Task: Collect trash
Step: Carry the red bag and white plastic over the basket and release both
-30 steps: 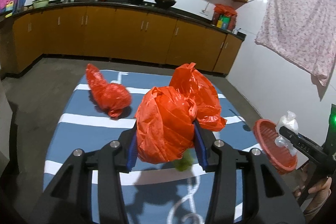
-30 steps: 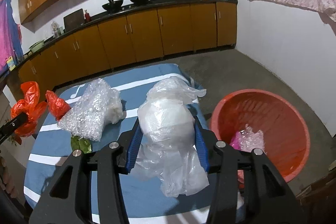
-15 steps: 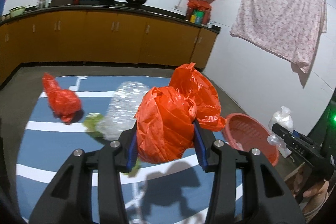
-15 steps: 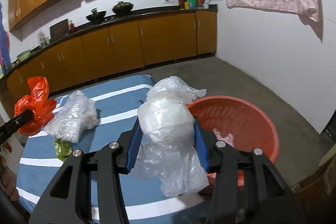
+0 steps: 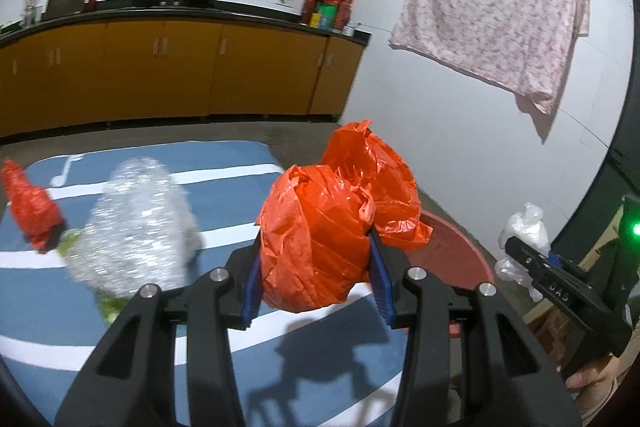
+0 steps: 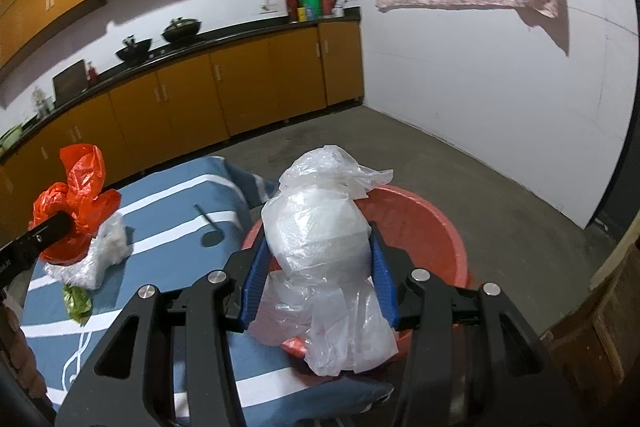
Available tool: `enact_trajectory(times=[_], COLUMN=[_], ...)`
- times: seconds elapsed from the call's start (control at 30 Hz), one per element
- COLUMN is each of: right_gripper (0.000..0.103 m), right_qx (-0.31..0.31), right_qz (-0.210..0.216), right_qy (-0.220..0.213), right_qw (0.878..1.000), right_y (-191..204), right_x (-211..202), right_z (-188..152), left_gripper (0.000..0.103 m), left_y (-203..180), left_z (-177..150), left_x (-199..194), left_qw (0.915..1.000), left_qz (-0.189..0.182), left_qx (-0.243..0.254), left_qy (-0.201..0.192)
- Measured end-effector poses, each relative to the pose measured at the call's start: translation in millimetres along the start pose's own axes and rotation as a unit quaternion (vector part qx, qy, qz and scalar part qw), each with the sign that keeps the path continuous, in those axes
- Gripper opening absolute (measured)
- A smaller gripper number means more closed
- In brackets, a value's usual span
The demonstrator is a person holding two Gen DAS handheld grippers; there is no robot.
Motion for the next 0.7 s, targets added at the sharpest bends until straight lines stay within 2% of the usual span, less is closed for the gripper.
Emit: enact_trajectory(times=[0.33, 0.7], right_gripper=[0.047, 0.047], right_qx=[0.035, 0.054], right_qz=[-0.024, -0.035], right_qy=[0.003, 0.010], right_qw=[0.999, 0.998], right_y=[-28.9, -48.4], right_x=[26.0, 52.0], right_z=[4.8, 9.4], left_gripper=[0.044, 0.044], left_y=[-55.8, -83.8], left_z=[3.1, -5.6], left_x=[66.0, 124.8], left_qw=[0.9980, 0.9941], left_qz=[-0.051, -0.084], left_qx=[0.028, 0.032], left_qy=[0.024, 0.060])
Point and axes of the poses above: each gripper's, at about its wrist camera, not at the fingertips, and x roughly the way its jaws point, y to its left, z to its top, the point moved 5 cm from there along x, roughly the way its jaws point, and after that the axes turned 8 degrees about x, right-handed, at the moved point
